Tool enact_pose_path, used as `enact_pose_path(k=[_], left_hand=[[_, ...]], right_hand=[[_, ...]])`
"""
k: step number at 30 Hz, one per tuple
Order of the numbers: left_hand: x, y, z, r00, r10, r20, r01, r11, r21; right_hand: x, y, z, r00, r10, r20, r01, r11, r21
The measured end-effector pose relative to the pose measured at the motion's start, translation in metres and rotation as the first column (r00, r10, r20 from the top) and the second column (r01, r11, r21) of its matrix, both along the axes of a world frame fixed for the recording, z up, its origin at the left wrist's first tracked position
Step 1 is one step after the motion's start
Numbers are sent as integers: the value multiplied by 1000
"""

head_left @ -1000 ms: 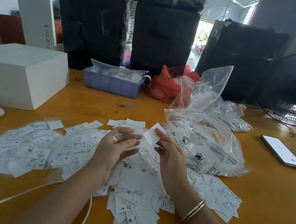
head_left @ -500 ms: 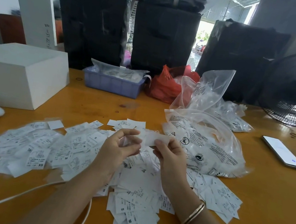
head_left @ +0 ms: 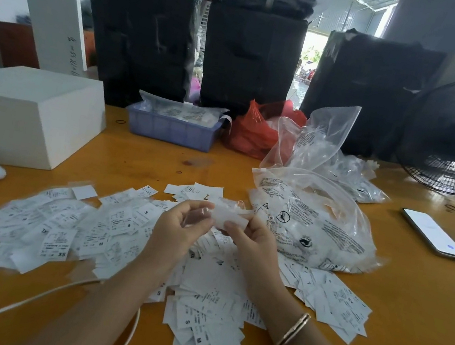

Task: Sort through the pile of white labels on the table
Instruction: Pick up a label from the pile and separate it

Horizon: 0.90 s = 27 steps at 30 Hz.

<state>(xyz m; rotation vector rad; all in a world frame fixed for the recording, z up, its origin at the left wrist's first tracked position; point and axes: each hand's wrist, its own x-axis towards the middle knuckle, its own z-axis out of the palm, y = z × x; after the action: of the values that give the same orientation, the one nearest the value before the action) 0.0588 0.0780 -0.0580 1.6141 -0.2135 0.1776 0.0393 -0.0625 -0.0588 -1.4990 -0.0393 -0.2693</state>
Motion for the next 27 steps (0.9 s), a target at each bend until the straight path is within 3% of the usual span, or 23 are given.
enact_pose_path(k=[12,22,27], left_hand=[[0,0,0,1000,3,5,-3,999,48],[0,3,2,990,-8,-139,-12,990,-144],[1,5,4,978,-63,-199,22,979,-202]], right_hand=[[-4,1,2,999,32,-32,-35,993,-110],[-1,-6,3,998,-29,56,24,995,100],[1,-11,2,996,35,80,-51,978,204]])
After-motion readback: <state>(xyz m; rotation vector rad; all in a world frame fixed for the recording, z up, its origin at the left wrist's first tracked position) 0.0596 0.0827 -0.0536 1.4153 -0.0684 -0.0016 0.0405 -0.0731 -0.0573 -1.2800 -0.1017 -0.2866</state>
